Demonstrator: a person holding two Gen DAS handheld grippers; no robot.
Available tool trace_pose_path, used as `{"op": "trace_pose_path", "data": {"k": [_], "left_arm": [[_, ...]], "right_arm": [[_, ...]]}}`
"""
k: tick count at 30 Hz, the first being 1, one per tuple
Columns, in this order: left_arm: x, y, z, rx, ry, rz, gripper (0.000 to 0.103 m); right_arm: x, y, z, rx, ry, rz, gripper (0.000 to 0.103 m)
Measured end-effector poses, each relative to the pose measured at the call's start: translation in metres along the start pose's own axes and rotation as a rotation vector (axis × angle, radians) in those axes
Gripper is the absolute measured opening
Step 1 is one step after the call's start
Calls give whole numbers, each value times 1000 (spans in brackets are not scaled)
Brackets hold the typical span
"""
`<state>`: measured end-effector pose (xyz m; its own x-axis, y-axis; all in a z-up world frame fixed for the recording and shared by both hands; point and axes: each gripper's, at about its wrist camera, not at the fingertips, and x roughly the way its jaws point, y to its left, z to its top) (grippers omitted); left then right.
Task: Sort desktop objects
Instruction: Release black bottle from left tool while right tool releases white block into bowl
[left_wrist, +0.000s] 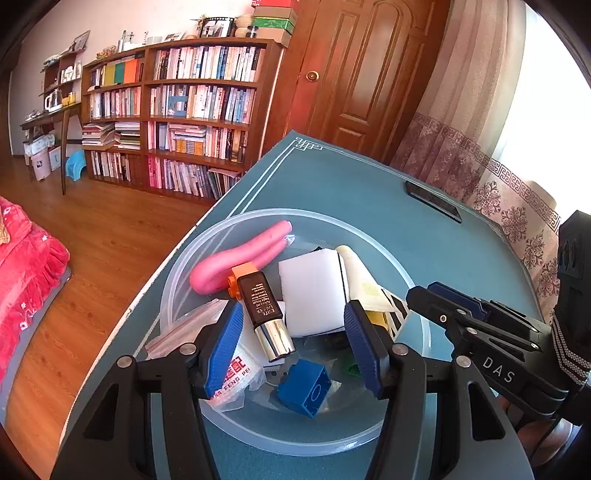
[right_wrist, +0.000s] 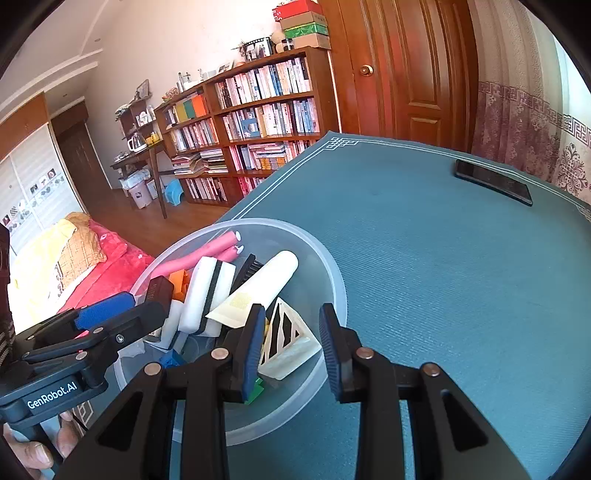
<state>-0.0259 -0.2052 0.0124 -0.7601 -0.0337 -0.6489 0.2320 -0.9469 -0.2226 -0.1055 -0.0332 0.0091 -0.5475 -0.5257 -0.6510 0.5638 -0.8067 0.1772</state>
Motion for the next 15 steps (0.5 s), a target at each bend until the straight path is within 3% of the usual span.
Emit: {"op": "trace_pose_path", "data": {"k": [2, 3, 4, 6, 11, 13, 15], "left_arm": [[-2, 0, 0, -1, -1, 2, 61], [-3, 0, 0, -2, -2, 3, 61], [-5, 0, 0, -3, -2, 4, 61], [-8, 0, -2, -2, -5, 7, 61], [-17, -4, -6, 14, -12, 42, 62], [-22, -6, -7, 20, -24, 99, 77], [-31, -5, -11, 13, -58, 155, 82]], "right_arm": [[-2, 0, -2, 5, 4, 10, 42], [-3, -1, -3, 10, 6, 15, 53], [-4, -2, -4, 16, 7, 21, 71], [-9, -3, -7, 28, -1, 29, 85], [-17, -7, -12, 36, 11, 32, 88], [-20, -9, -15, 47, 28, 48, 99], [-23, -9, -19, 54, 36, 68, 103]]}}
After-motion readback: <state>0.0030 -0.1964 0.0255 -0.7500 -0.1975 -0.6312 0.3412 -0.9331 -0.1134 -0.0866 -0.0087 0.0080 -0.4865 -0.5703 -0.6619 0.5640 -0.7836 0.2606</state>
